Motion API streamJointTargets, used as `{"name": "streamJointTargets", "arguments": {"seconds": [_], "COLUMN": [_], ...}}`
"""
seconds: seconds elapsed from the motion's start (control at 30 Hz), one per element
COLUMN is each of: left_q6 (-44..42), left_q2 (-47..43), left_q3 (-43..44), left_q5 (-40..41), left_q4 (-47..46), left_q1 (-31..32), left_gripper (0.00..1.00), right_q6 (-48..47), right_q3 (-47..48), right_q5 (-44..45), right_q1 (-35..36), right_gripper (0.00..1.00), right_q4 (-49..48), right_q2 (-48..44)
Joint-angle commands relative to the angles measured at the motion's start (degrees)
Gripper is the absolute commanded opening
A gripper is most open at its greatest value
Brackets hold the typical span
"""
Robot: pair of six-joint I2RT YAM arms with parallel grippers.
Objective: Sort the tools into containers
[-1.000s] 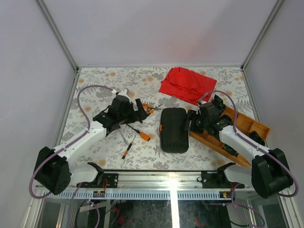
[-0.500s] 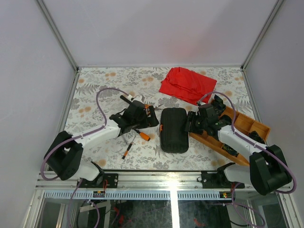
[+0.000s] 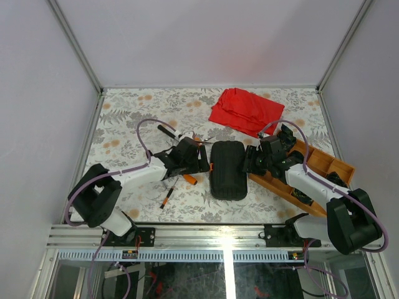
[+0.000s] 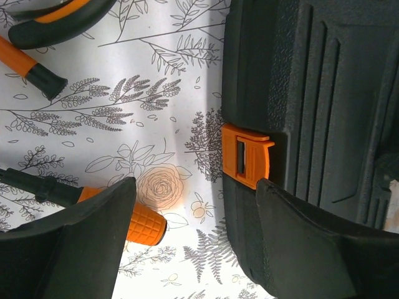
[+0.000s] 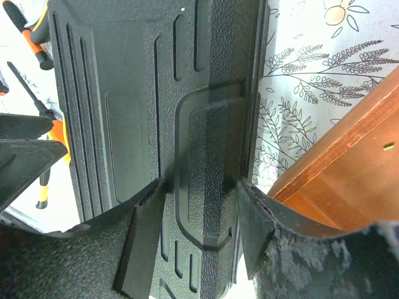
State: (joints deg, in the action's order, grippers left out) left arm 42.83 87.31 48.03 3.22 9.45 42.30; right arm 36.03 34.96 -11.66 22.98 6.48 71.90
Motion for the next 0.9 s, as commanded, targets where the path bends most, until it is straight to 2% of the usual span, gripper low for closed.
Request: {"name": "streamJointTargets", "arguments": {"seconds": [0.0,0.2,0.57,0.73,0.87], "left_q6": [0.8,1.6,2.6,2.7,3.0], "left_q2": [1.6,2.4,-4.3,-1.8,0.9], "left_q3": [2.2,2.6,-2.2,-1.5,-1.2], "left_q5": [1.5,1.2,3.0,1.8,1.4], "left_q4": [-3.0,-3.8,-9.4,-9.5,-9.9], "left_q1": [1.0,1.4,1.7,1.9,2.3], "left_gripper": [0.76,0.71,0.7,0.7,0.64], "right_q6": [-1.6,-2.0,-2.1,-2.1,-2.1], "right_q3": [-1.3,-1.2,-0.9,-0.9,-1.0], "right_q5": [3.0,3.1,3.4,3.4,3.5], "right_q1": [-0.3,-0.3,-0.2,-0.2,-0.2], "right_gripper": [0.55,0.54,0.54,0.54,0.53], "right_q4": [1.2,1.4,2.0,2.2,2.2], "right_q2": [1.6,1.9,1.8,1.8,1.9]}}
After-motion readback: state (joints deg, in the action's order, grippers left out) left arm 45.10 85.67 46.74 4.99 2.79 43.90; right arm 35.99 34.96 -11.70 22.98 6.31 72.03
